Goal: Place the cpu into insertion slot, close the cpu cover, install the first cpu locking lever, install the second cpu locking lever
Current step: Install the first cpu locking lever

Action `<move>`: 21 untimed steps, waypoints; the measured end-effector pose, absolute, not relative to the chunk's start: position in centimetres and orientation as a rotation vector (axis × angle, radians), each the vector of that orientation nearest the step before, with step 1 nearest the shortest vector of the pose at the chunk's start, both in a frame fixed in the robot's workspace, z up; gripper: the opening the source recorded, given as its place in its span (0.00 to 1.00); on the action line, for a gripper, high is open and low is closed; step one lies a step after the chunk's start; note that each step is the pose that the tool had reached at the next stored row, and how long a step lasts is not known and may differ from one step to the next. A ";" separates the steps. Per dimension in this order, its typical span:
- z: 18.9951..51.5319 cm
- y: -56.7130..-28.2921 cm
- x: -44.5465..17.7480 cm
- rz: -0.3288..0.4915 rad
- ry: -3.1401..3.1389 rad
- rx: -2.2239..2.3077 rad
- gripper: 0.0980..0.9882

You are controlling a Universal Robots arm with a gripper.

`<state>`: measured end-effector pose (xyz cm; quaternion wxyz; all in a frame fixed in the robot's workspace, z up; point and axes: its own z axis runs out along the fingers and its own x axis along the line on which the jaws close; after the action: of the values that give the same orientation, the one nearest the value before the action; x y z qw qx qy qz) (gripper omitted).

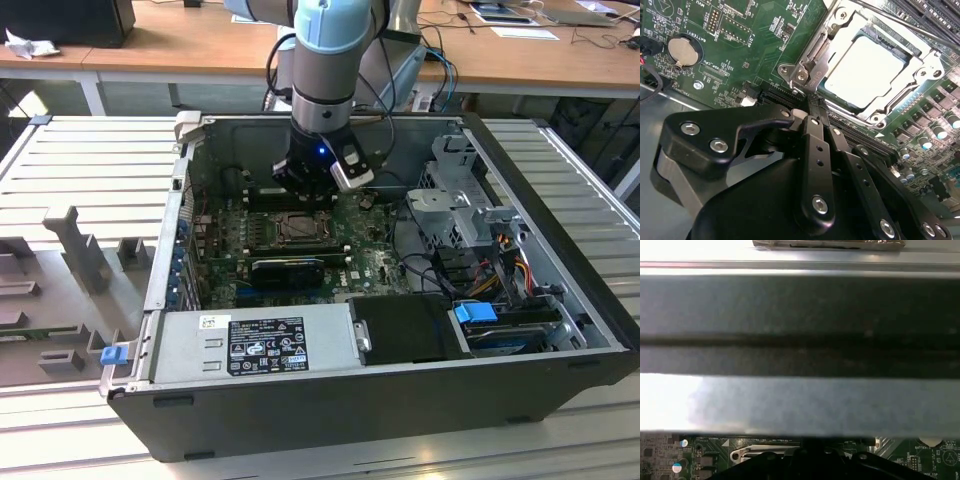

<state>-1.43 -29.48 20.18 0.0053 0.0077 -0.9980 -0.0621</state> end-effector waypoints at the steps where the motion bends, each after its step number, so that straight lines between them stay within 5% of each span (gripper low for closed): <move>1: 20.1 -29.5 -1.4 -0.194 -3.125 0.024 0.01; 21: 22.0 -30.0 -1.4 -0.198 -3.125 0.024 0.01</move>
<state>-1.43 -29.98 22.01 0.0054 0.0076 -0.9980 -0.0633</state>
